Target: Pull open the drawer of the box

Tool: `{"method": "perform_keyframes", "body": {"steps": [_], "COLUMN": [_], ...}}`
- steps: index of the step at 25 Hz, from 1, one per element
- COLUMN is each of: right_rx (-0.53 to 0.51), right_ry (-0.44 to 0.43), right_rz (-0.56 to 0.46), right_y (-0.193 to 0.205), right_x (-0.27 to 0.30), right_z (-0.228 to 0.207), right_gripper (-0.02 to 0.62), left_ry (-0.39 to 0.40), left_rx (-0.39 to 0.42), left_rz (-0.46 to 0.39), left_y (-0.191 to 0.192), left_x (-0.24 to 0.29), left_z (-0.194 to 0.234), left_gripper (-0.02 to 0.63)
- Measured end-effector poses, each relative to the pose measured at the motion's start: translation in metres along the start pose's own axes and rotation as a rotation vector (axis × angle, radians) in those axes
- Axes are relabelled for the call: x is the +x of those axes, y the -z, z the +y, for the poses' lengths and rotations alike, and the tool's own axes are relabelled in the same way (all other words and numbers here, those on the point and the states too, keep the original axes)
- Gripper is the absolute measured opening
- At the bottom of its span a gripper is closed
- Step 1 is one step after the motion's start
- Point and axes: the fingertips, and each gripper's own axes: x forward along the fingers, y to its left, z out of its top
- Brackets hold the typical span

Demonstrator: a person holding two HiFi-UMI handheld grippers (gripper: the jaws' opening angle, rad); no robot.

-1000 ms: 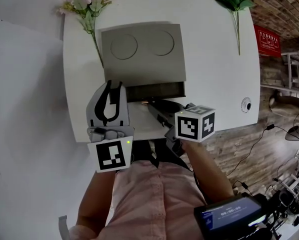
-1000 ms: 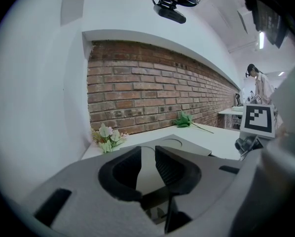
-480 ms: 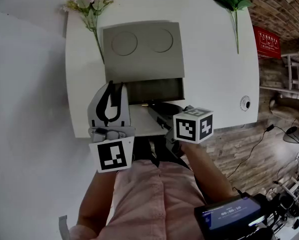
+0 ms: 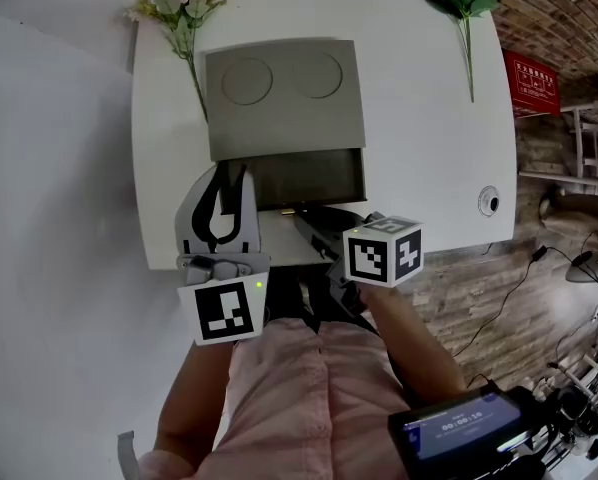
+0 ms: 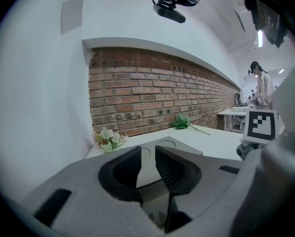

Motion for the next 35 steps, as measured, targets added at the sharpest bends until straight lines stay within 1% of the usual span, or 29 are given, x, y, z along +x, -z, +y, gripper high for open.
{"method": "perform_keyframes", "body": {"steps": [18, 35], "right_rx": [-0.009, -0.013], "right_ry": [0.003, 0.001], "right_rz": [0.008, 0.017], "right_y": [0.025, 0.045], "right_x": [-0.005, -0.009], "right_z": [0.004, 0.005], "right_gripper": [0.058, 0.058], "left_ry": [0.007, 0.016], "left_rx": [-0.011, 0.008], "left_rz": [-0.014, -0.025], "left_y": [0.002, 0.002], "left_x": [-0.014, -0.024], "left_z": [-0.014, -0.022], "left_gripper": [0.095, 0.095]}}
